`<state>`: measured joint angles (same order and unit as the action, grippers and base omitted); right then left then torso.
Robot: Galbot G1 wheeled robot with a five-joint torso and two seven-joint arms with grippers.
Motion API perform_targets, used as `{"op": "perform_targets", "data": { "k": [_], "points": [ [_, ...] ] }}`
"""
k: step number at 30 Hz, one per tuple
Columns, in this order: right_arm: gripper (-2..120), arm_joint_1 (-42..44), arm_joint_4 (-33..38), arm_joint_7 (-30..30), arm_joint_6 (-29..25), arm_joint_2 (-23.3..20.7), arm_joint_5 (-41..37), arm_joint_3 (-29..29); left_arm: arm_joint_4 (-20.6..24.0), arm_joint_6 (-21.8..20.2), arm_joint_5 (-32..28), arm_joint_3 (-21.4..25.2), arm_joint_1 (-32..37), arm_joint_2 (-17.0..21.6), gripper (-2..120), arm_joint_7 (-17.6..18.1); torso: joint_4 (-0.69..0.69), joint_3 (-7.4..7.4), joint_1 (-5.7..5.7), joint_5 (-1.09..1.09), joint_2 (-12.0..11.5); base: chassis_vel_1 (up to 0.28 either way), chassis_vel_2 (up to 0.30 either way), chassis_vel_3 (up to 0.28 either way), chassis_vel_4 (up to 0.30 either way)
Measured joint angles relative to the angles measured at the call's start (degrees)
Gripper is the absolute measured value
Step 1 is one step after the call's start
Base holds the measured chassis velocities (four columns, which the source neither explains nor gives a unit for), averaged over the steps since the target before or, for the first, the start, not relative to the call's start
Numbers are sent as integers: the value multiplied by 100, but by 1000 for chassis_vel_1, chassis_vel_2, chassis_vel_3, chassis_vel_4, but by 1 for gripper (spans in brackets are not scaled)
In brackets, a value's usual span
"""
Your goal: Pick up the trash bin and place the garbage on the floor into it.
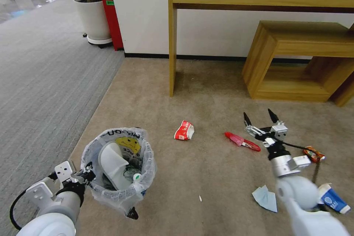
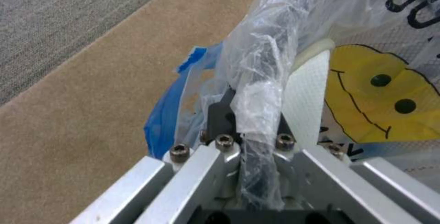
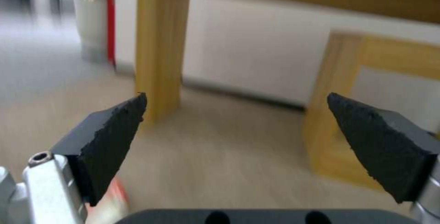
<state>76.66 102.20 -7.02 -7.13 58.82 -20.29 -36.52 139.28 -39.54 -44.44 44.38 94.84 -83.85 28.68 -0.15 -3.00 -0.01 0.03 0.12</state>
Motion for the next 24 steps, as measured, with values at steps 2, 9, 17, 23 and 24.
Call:
{"op": "perform_targets", "data": {
  "k": [2, 9, 17, 23, 24],
  "points": [
    [100, 120, 48, -6, 518, -257, 98, -60, 12, 0, -6, -2, 2, -2, 0, -4, 2, -1, 0, 4, 0, 0, 0, 0, 0],
    [100, 538, 222, -93, 2799, -1160, -211, -210, 85, 6, 4, -81, 20, -68, 0, -5, 1, -1, 0, 1, 0, 0, 0, 0, 0],
    [100, 65, -226, 246, 4731, -1086, -467, 409, 169, 21, 9, -67, 100, -93, 0, -5, 2, -2, 0, 2, 0, 0, 0, 0, 0],
    [100, -239, -807, 340, 5023, -1020, -2, 772, 211, 21, 7, -32, 128, -76, 0, -3, 1, -2, 1, 2, 0, 0, 0, 0, 0],
    [100, -320, -1004, 309, 5026, -996, 75, 854, 211, 23, 6, -29, 140, -70, 0, -3, 2, -2, 0, 2, 0, 0, 0, 0, 0]
  ]
}}
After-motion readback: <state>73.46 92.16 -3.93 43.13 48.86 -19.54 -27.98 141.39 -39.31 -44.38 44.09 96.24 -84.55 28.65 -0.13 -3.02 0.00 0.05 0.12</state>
